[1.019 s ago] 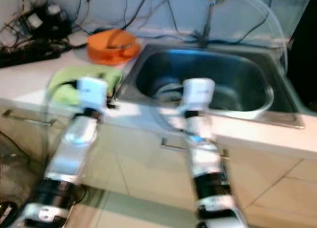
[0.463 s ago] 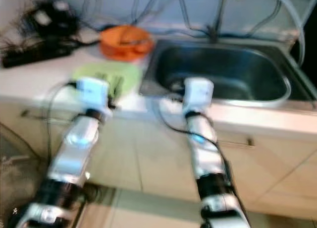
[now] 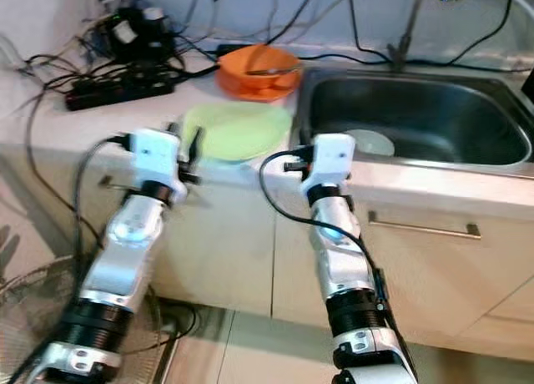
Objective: Kitchen organization
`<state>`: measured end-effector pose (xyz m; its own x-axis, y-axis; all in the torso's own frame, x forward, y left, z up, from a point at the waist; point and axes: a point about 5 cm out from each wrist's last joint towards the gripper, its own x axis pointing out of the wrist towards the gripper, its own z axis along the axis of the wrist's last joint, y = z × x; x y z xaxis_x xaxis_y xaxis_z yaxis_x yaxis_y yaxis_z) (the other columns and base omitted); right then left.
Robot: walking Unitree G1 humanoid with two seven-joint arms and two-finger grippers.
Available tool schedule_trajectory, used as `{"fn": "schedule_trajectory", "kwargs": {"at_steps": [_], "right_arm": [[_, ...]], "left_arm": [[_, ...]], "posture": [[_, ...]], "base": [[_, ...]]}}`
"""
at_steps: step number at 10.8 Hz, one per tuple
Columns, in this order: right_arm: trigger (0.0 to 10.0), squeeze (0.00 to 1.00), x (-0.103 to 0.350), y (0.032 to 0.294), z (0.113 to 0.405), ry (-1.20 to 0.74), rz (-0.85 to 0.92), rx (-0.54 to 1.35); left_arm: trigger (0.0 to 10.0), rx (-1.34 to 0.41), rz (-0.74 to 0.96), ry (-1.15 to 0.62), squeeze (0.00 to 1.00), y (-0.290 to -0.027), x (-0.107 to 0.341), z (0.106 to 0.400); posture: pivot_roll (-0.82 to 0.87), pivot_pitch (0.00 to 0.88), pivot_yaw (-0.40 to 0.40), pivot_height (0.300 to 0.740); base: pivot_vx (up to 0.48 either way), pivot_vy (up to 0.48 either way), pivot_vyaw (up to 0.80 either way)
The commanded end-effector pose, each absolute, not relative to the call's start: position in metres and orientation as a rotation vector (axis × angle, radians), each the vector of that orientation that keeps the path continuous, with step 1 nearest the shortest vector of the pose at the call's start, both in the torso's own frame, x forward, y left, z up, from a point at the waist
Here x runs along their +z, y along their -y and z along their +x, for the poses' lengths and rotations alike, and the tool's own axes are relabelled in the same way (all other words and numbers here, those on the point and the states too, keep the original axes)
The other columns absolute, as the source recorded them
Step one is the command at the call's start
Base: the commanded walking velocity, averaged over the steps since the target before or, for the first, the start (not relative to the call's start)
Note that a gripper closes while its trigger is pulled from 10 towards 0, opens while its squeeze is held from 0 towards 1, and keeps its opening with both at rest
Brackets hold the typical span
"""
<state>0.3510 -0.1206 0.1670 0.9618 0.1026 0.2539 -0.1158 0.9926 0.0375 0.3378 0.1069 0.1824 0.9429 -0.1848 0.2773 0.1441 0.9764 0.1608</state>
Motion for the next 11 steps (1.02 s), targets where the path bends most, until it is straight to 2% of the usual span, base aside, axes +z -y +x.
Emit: {"fn": "schedule_trajectory", "kwargs": {"at_steps": [1,3,6,8,11], "right_arm": [[10.0,0.00,0.1689,0.1190,0.3514,0.259,0.044,0.113],[10.0,0.00,0.1704,0.1175,0.3509,0.269,0.044,0.122],[10.0,0.00,0.1720,0.1176,0.3512,0.275,0.061,0.126],[10.0,0.00,0.1734,0.1178,0.3527,0.272,0.091,0.126],[10.0,0.00,0.1767,0.1163,0.3521,0.299,0.063,0.132]], "left_arm": [[10.0,-0.165,0.121,0.293,0.00,-0.1083,0.1838,0.3381],[10.0,-0.202,0.105,0.331,0.00,-0.1047,0.1894,0.3354],[10.0,-0.180,0.137,0.296,0.00,-0.1087,0.1838,0.3376],[10.0,-0.188,0.147,0.299,0.00,-0.1081,0.1843,0.3372],[10.0,-0.194,0.146,0.301,0.00,-0.1060,0.1839,0.3364]], "posture": [[0.16,0.010,0.048,0.740],[0.16,0.012,0.048,0.740],[0.16,0.010,0.048,0.740],[0.16,0.005,0.049,0.740],[0.16,0.000,0.043,0.740]], "base": [[0.000,0.000,0.00],[0.000,0.000,0.00],[0.000,0.000,0.00],[0.264,0.000,-0.80],[0.262,0.000,0.00]]}}
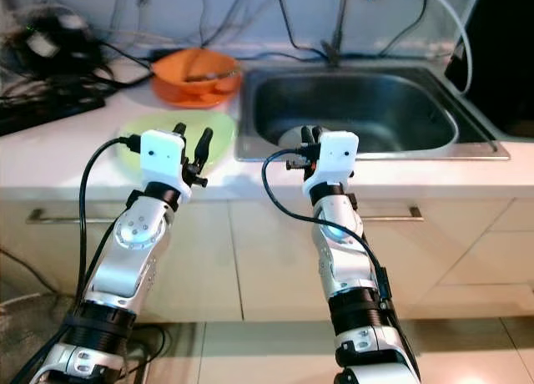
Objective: Kitchen organization
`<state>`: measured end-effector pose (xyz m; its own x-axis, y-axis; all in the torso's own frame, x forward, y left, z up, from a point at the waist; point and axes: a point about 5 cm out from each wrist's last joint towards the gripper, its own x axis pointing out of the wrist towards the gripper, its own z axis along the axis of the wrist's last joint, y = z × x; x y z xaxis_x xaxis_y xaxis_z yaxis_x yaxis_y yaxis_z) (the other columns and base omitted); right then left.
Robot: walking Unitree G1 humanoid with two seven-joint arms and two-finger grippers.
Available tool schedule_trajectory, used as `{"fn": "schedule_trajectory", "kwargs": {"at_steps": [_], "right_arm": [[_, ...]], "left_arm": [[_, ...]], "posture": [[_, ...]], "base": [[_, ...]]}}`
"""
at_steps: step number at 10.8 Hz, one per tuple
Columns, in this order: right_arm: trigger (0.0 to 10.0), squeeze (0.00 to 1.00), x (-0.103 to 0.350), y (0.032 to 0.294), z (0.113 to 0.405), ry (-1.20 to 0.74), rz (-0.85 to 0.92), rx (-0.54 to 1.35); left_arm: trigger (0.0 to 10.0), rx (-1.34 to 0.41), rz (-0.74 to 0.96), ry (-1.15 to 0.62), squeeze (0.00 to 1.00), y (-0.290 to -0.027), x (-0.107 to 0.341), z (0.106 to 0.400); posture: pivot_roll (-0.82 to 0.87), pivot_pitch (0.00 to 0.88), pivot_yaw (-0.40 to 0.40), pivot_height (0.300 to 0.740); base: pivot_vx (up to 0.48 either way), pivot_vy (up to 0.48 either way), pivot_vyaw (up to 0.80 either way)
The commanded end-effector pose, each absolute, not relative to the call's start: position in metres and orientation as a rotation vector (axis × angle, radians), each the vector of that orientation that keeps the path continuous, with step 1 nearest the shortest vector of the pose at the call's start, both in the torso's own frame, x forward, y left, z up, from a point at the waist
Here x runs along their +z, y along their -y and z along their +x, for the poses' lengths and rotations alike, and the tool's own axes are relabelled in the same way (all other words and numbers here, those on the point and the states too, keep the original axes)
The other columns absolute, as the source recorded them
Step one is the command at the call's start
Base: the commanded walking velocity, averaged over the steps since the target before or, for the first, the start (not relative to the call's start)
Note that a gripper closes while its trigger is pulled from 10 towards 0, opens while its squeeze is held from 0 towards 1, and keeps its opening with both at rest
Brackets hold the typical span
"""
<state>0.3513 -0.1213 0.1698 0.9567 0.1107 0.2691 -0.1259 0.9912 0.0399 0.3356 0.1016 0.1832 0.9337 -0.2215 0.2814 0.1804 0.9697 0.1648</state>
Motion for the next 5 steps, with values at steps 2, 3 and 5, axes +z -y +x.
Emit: {"fn": "schedule_trajectory", "kwargs": {"at_steps": [2,3,5], "right_arm": [[10.0,0.00,0.1771,0.1159,0.3521,0.302,0.065,0.136],[10.0,0.00,0.1772,0.1153,0.3521,0.304,0.051,0.136],[10.0,0.00,0.1780,0.1133,0.3506,0.319,0.024,0.147]], "left_arm": [[10.0,-0.193,0.148,0.306,0.00,-0.1059,0.1848,0.3361],[10.0,-0.191,0.150,0.307,0.00,-0.1063,0.1855,0.3364],[10.0,-0.189,0.155,0.310,0.00,-0.1076,0.1862,0.3367]], "posture": [[0.16,0.000,0.042,0.740],[0.16,0.001,0.041,0.740],[0.16,0.003,0.045,0.740]], "base": [[0.266,0.000,0.00],[0.266,0.000,0.00],[0.261,0.000,0.00]]}}
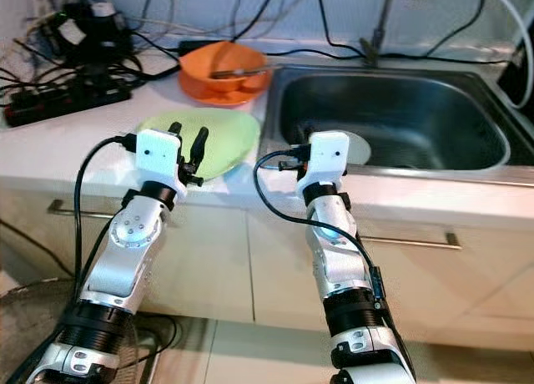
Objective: Kitchen organization
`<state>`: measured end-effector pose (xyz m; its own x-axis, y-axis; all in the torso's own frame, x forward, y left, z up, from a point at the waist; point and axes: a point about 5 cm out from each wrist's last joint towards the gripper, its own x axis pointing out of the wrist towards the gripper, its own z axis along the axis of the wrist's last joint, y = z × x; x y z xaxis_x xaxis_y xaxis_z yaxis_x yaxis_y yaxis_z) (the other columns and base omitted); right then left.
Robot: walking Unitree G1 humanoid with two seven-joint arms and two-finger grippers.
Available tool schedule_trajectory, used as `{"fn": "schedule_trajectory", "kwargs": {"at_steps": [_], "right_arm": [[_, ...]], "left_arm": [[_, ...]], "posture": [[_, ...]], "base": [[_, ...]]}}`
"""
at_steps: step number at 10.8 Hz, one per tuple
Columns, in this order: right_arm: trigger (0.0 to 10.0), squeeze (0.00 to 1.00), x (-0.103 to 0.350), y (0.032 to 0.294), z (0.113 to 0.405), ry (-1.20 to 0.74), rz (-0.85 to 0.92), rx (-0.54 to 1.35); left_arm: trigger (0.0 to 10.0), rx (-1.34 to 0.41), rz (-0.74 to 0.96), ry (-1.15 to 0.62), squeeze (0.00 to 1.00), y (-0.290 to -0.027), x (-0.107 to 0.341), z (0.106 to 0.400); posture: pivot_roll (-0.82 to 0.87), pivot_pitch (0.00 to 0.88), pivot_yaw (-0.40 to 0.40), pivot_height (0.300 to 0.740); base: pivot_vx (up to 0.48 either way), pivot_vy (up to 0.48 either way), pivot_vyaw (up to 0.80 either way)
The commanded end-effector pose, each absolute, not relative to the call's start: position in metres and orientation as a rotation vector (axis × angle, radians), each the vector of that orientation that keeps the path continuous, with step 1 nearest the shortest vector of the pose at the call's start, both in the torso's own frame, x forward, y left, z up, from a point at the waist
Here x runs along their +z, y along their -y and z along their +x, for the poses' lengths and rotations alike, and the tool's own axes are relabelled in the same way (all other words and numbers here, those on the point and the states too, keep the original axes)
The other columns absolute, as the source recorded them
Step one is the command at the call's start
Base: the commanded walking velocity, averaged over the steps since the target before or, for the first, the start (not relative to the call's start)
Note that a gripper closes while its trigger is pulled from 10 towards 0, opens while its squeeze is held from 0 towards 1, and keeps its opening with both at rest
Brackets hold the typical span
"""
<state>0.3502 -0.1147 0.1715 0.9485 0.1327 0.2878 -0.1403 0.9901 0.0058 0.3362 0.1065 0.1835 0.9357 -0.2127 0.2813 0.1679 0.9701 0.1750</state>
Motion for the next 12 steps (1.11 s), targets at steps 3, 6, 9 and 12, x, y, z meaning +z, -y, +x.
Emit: {"fn": "schedule_trajectory", "kwargs": {"at_steps": [3,6,9,12], "right_arm": [[10.0,0.00,0.1807,0.1134,0.3505,0.337,0.059,0.141],[10.0,0.00,0.1834,0.1130,0.3525,0.346,0.090,0.145],[10.0,0.00,0.1854,0.1103,0.3517,0.367,0.076,0.153],[10.0,0.00,0.1839,0.1106,0.3514,0.364,0.077,0.154]], "left_arm": [[10.0,-0.192,0.154,0.313,0.00,-0.1066,0.1862,0.3363],[10.0,-0.191,0.150,0.321,0.00,-0.1064,0.1866,0.3362],[10.0,-0.195,0.153,0.322,0.00,-0.1060,0.1867,0.3363],[10.0,-0.193,0.153,0.325,0.00,-0.1063,0.1877,0.3367]], "posture": [[0.16,0.000,0.048,0.740],[0.15,0.000,0.047,0.740],[0.16,0.000,0.047,0.740],[0.16,0.000,0.046,0.740]], "base": [[0.271,0.000,0.00],[0.342,0.000,0.00],[0.351,0.000,-0.34],[0.352,0.000,0.00]]}}
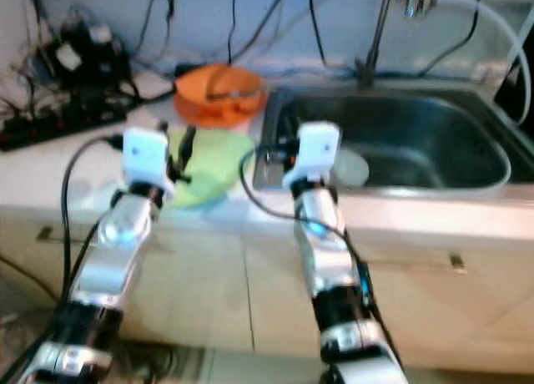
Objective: Kitchen organization
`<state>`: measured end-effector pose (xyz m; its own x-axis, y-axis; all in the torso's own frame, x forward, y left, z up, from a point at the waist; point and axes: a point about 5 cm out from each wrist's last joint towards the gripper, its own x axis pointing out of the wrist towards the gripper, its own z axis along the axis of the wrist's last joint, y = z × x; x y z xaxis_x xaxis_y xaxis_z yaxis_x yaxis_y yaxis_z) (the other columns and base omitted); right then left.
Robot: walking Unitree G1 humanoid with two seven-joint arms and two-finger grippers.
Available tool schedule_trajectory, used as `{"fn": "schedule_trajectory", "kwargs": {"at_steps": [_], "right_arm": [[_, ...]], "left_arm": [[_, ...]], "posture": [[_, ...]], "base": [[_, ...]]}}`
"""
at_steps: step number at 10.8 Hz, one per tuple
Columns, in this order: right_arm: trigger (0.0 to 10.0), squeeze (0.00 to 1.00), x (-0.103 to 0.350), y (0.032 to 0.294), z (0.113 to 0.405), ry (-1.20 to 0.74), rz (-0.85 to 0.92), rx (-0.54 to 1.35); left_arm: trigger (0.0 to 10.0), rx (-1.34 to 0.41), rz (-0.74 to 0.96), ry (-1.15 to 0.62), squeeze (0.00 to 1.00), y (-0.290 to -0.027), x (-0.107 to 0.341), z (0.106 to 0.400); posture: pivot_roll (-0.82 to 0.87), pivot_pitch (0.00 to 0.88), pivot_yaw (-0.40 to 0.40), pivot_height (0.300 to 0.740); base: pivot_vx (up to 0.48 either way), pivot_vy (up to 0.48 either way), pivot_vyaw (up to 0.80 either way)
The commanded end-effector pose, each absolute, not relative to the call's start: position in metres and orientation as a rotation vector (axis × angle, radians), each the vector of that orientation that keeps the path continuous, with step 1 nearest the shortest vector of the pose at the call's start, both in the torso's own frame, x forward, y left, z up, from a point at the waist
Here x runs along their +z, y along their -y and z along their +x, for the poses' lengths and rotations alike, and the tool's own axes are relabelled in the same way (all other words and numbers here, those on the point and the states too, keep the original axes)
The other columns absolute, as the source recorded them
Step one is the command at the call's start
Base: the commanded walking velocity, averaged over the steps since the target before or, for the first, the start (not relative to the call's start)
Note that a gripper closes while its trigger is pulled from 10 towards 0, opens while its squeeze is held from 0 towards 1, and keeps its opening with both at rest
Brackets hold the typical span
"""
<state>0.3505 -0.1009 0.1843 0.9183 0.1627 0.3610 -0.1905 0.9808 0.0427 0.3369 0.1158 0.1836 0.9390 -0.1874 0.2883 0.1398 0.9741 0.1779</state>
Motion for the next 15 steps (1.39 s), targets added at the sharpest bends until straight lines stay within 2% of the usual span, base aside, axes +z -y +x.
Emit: {"fn": "schedule_trajectory", "kwargs": {"at_steps": [1,13,15], "right_arm": [[10.0,0.00,0.1840,0.1111,0.3517,0.365,0.077,0.152],[10.0,0.00,0.1855,0.1112,0.3523,0.372,0.079,0.155],[10.0,0.00,0.1850,0.1095,0.3520,0.371,0.084,0.156]], "left_arm": [[10.0,-0.192,0.153,0.326,0.00,-0.1062,0.1880,0.3368],[10.0,-0.200,0.175,0.340,0.00,-0.1049,0.1910,0.3378],[10.0,-0.201,0.189,0.354,0.00,-0.1058,0.1924,0.3368]], "posture": [[0.16,0.000,0.047,0.740],[0.16,0.000,0.050,0.740],[0.17,0.000,0.051,0.740]], "base": [[0.349,0.000,0.00],[0.351,0.000,0.00],[0.161,0.000,0.00]]}}
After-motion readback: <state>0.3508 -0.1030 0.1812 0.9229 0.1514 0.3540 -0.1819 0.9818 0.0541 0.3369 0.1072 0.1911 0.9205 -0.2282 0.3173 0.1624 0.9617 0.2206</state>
